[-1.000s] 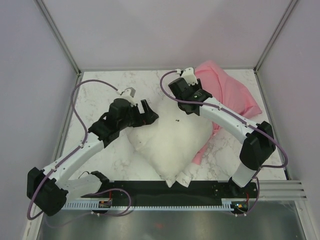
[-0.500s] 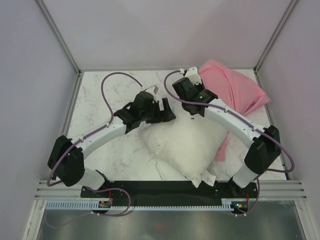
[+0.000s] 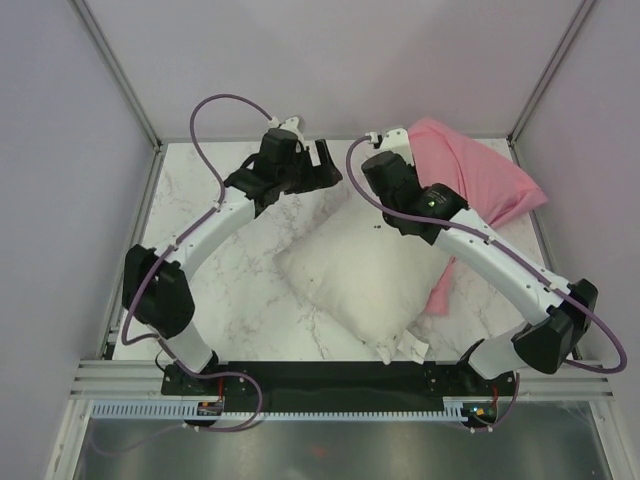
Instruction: Put the pillow into the pillowcase
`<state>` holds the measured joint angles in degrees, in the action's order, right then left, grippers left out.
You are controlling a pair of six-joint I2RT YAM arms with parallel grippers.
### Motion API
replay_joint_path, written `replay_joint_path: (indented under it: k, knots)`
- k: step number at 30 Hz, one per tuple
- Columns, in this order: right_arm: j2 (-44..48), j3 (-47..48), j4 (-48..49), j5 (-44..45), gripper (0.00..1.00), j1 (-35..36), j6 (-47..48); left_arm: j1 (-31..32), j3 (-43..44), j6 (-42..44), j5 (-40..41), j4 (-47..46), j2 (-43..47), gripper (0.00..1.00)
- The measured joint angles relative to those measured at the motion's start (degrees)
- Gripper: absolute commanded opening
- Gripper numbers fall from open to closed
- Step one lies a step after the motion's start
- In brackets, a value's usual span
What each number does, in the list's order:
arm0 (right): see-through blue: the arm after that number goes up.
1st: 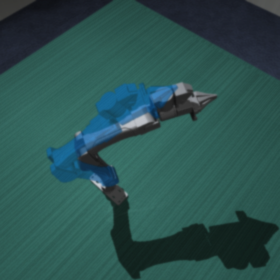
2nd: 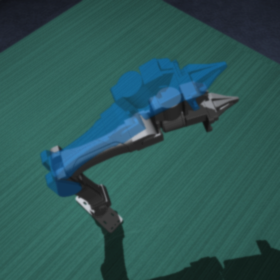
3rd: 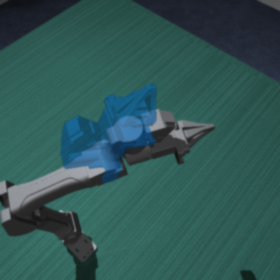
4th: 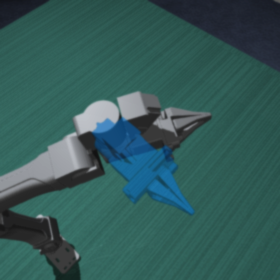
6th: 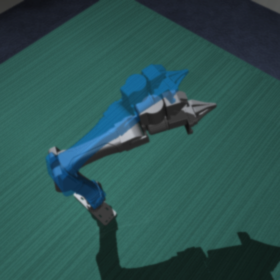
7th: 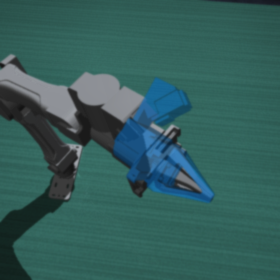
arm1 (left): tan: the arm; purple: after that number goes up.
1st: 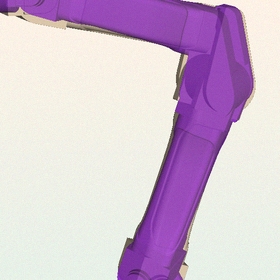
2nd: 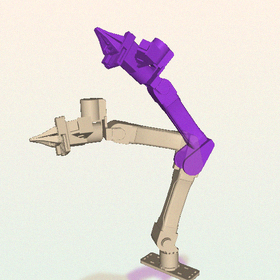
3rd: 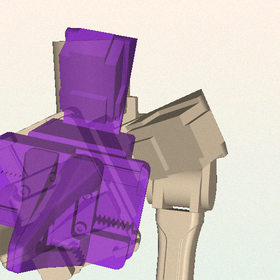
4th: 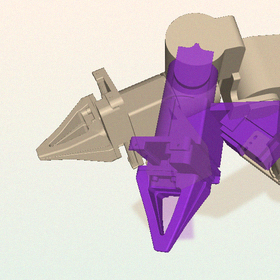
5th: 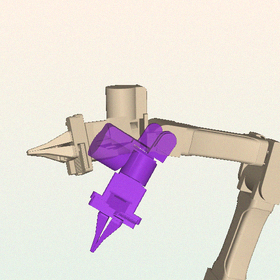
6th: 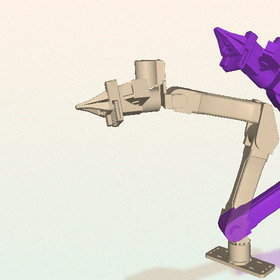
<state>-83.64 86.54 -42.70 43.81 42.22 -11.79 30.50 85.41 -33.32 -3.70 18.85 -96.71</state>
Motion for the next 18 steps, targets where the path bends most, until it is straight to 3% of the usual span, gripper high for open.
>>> replay_joint_path:
  k: [4, 10, 14, 18]
  knots:
    - [-2.08, 0.26, -2.64, 3.34, 0.67, -0.13, 0.11, 1.42, -5.18, -0.02, 1.09, 1.09, 8.37, 1.00]
    - [-4.85, 0.24, -3.82, 7.10, 0.68, -2.21, 0.31, 11.28, -12.92, -0.04, 2.58, 2.14, 22.43, 1.00]
    - [-7.50, 0.22, -4.24, 8.85, 0.68, -5.68, 0.55, 17.49, -14.01, -2.34, 1.57, -2.54, 22.77, 1.00]
    - [-10.27, 0.22, -4.28, 8.83, 0.68, -10.08, 0.61, 17.64, -17.86, -6.88, 0.13, -10.88, 19.85, 1.00]
